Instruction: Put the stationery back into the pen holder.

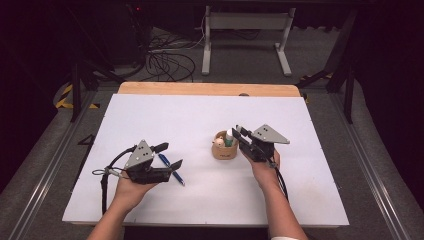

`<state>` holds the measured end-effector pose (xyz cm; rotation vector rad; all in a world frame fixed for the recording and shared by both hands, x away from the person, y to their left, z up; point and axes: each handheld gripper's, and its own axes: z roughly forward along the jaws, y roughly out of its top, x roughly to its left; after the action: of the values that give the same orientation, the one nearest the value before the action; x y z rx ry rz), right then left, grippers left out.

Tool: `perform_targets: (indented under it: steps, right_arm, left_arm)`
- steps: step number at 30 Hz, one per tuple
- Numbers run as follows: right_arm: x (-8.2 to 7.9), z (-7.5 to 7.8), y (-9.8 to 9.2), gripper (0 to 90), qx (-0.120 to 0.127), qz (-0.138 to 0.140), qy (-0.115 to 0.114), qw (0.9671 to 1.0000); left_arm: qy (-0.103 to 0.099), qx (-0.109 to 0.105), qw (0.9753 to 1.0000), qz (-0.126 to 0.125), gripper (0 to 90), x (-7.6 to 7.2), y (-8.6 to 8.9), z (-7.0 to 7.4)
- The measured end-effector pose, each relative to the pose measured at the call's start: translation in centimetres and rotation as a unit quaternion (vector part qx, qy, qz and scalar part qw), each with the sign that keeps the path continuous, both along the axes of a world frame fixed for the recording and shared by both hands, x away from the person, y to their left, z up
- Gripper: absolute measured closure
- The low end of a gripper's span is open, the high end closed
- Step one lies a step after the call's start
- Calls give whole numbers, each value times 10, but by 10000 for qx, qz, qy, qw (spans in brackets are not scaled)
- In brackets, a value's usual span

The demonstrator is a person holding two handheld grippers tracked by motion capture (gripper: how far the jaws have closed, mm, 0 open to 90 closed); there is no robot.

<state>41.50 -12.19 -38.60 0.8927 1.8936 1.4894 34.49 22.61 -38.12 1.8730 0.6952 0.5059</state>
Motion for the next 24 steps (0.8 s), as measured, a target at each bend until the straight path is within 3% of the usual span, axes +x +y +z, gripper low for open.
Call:
perform_targets:
  steps: [4, 11, 16, 24]
  right_arm:
    - [1, 0, 0, 761, 13, 1, 2, 10000]
    - [2, -1, -2, 673, 73, -19, 66, 9999]
    - [1, 1, -5, 585, 152, 9, 84, 9998]
    - [-4, 5, -7, 374, 291, 65, 43, 9995]
  left_arm:
    - [40, 1, 10000, -9, 257, 0, -1, 0]
    - [3, 1, 10000, 7, 257, 0, 0, 0]
    - [25, -38, 10000, 15, 257, 0, 1, 0]
    - [-23, 7, 10000, 54, 257, -1, 3, 1]
